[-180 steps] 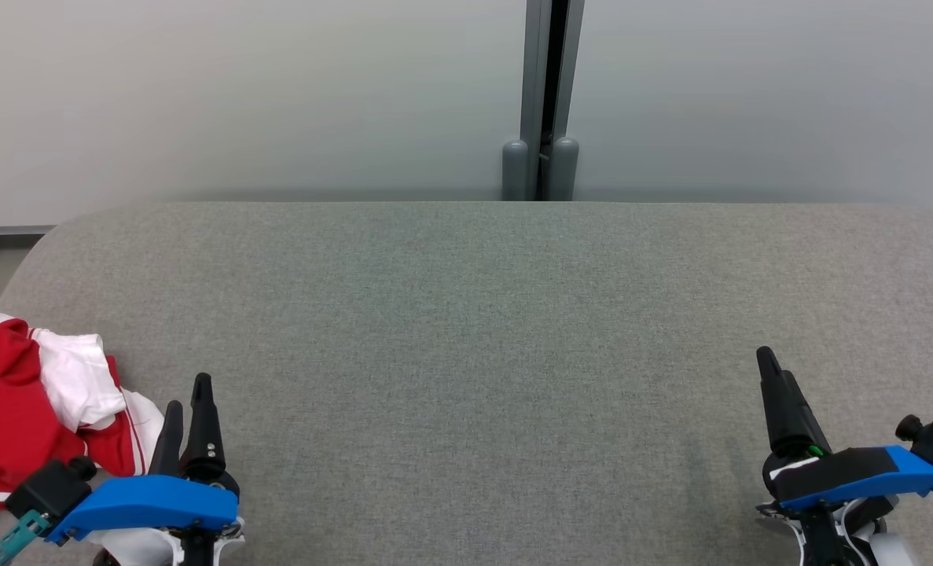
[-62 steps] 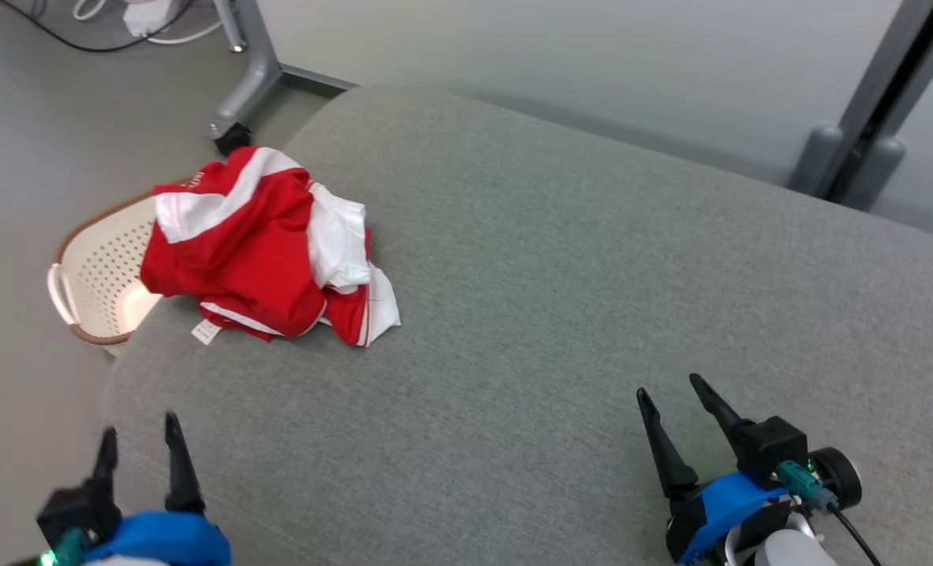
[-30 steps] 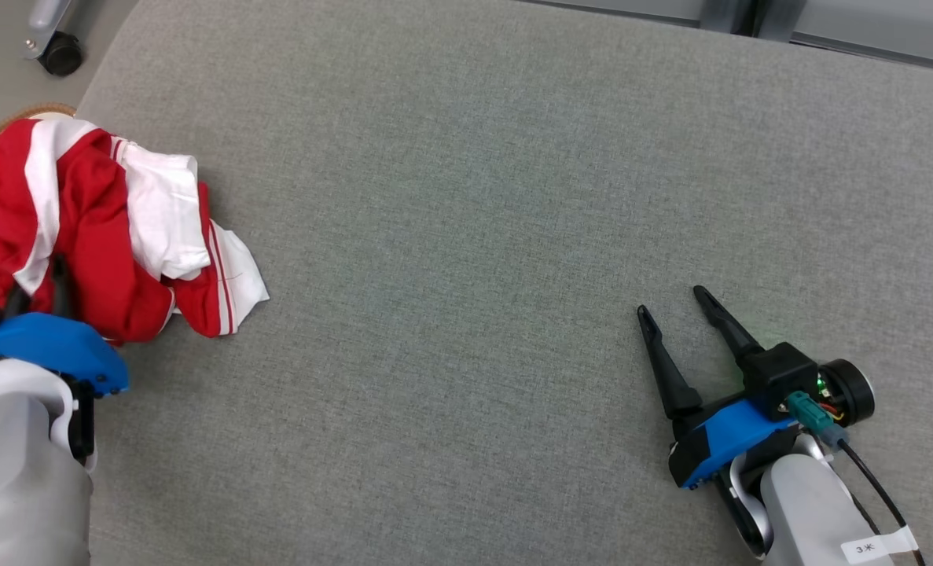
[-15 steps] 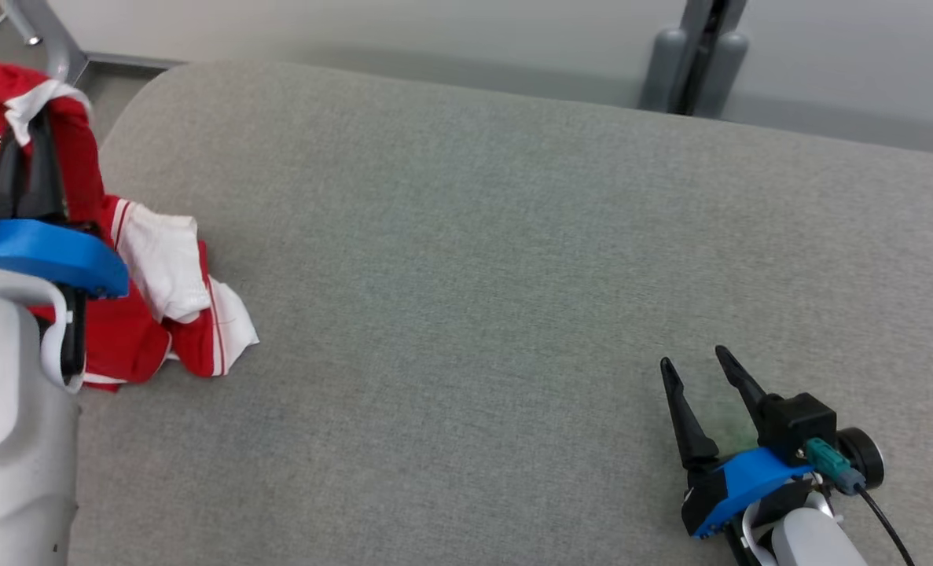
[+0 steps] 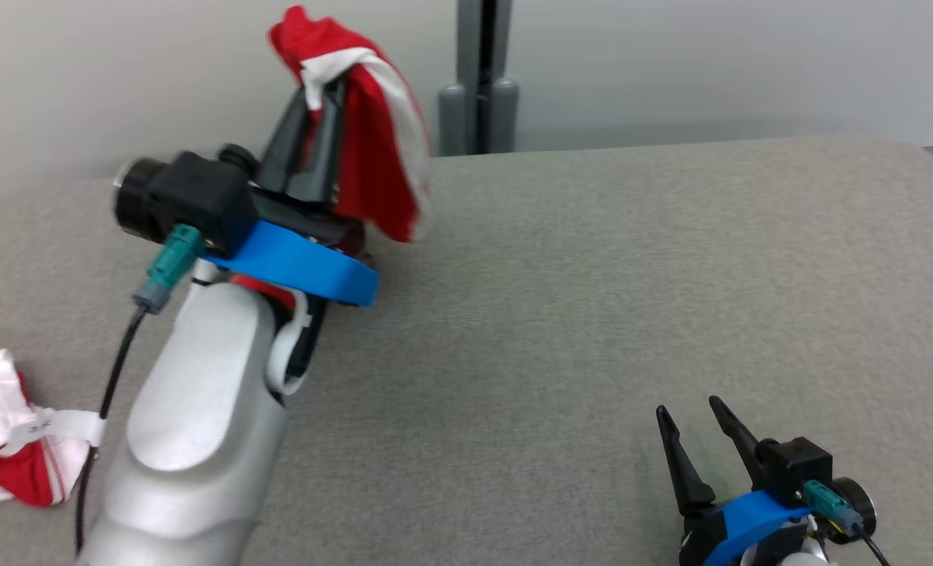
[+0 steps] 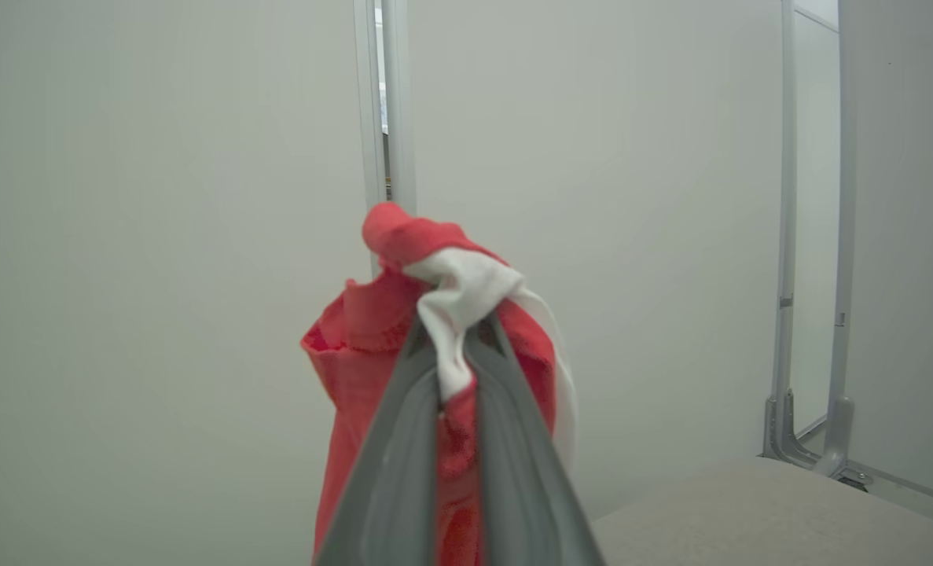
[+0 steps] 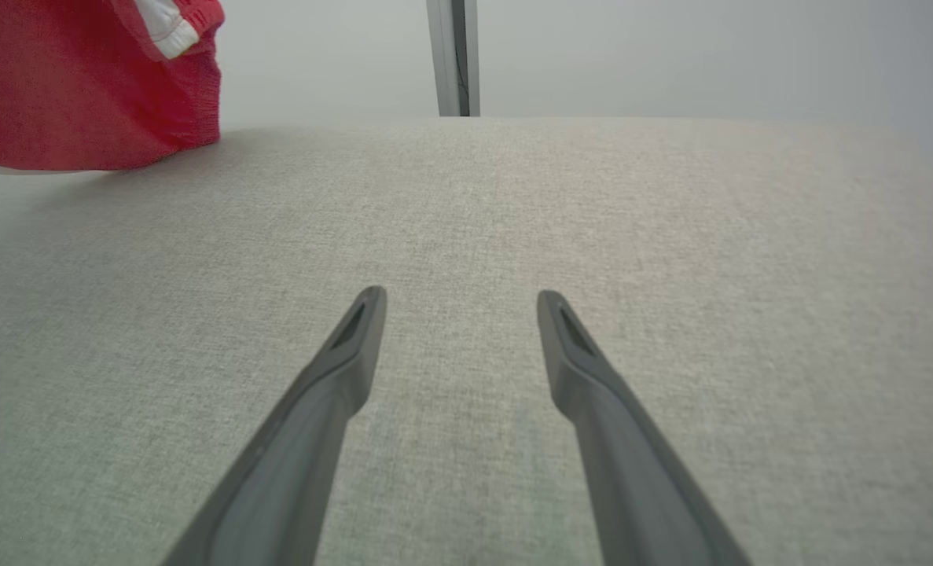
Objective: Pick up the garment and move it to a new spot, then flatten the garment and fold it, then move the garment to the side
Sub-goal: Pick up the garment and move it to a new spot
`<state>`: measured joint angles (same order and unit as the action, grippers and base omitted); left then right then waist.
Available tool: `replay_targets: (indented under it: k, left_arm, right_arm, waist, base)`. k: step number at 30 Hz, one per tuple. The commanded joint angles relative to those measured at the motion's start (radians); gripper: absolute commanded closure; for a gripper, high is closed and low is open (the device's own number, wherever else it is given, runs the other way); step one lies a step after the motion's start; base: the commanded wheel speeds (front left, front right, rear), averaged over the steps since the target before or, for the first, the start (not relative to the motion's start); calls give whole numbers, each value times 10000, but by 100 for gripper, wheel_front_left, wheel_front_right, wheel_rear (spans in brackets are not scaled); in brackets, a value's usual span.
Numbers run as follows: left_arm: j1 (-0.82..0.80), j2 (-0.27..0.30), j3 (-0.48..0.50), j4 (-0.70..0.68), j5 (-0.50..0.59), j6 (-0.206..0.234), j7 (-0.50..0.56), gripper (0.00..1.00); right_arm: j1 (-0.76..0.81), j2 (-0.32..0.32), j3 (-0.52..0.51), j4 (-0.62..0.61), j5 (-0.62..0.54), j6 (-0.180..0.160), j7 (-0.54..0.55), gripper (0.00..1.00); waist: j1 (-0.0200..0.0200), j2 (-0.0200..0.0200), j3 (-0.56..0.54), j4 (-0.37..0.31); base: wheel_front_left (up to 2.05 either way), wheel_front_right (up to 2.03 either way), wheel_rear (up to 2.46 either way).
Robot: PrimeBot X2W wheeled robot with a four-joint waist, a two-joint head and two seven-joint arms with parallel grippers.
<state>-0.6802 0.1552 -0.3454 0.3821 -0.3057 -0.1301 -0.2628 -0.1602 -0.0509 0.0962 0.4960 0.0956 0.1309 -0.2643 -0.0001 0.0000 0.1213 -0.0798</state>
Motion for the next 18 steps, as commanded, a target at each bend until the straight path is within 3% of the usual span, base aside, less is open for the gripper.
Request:
replay_targets:
  k: [1, 9, 10, 11, 12, 18]
  left_arm:
    - [227, -359, -205, -225, -189, -6, -29, 100]
    - [1298, -941, -568, 108, -593, 77, -28, 100]
    - [1533, -968, -537, 243, -565, 134, -29, 84]
    - [1825, -984, -550, 434, -492, 171, -28, 22]
    - [2145, -996, -527, 631, -444, 227, -28, 0]
    - [3911, -817, 436, 1561, -110, 664, -29, 0]
  right_arm:
    - [180, -3, -26, -10, -4, -3, -3, 0]
    - [378, -2, -233, -101, -110, -3, -1, 0]
    - [409, -2, -273, -111, -99, -3, -1, 0]
    - [436, -1, -319, -109, -69, -3, -3, 0]
    - [455, -1, -365, -116, -47, -3, -1, 0]
    - [452, -2, -544, -229, -8, -3, -1, 0]
  waist:
    - [1, 0, -527, -904]
    - [1, 0, -429, -1682]
    - [1, 0, -411, -1699]
    - [1, 0, -396, -1705]
    - [1, 0, -387, -1694]
    - [1, 0, -379, -1263]
  base:
    - [0, 0, 0]
    - [0, 0, 0]
    - [0, 0, 0]
    - [0, 0, 0]
    - [0, 0, 0]
    - [0, 0, 0]
